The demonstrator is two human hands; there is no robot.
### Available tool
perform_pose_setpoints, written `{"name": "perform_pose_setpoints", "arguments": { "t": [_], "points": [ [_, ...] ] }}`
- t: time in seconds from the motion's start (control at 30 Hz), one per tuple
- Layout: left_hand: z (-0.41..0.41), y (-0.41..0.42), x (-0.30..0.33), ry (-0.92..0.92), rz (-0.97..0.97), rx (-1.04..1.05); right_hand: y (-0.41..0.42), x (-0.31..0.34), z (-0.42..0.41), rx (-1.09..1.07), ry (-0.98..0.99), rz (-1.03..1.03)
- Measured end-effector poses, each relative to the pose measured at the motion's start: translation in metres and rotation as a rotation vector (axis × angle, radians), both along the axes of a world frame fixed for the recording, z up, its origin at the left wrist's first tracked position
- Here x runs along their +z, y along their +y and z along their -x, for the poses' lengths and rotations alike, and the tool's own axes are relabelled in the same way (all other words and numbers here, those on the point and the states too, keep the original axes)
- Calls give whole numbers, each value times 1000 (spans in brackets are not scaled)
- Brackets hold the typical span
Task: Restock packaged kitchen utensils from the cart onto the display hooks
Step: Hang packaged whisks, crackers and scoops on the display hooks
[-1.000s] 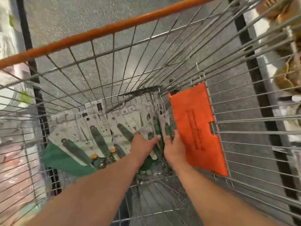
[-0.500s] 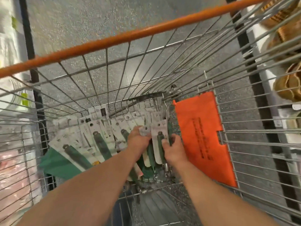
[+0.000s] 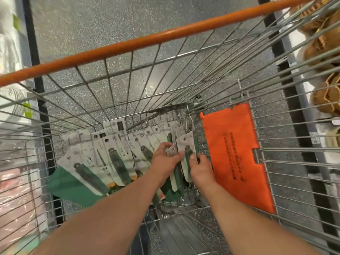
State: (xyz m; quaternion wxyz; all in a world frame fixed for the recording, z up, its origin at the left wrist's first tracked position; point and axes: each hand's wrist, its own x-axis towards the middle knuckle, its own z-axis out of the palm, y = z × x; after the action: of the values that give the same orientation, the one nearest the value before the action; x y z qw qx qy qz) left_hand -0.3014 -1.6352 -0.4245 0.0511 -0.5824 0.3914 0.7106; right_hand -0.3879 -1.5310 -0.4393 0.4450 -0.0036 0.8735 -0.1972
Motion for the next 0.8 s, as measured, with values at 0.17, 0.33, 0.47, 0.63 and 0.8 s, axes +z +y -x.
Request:
{"name": "perform_pose_setpoints", "arguments": {
  "t": [0.17, 0.33, 0.47, 0.63, 0.8],
  "points": [
    [5, -1, 4, 1, -146, 174, 5, 1, -5, -73, -39, 103],
    [5, 4, 13, 51, -186, 182, 9, -3, -5, -72, -68, 153],
    [-1, 9, 10, 62, -219, 222, 5, 1, 0, 11, 3, 139],
    [-12, 8, 7, 109, -281, 314, -3, 22, -4, 64, -12, 169],
    [-15, 2, 12, 152, -322, 263, -10, 27, -8, -34, 0, 233]
  ]
}}
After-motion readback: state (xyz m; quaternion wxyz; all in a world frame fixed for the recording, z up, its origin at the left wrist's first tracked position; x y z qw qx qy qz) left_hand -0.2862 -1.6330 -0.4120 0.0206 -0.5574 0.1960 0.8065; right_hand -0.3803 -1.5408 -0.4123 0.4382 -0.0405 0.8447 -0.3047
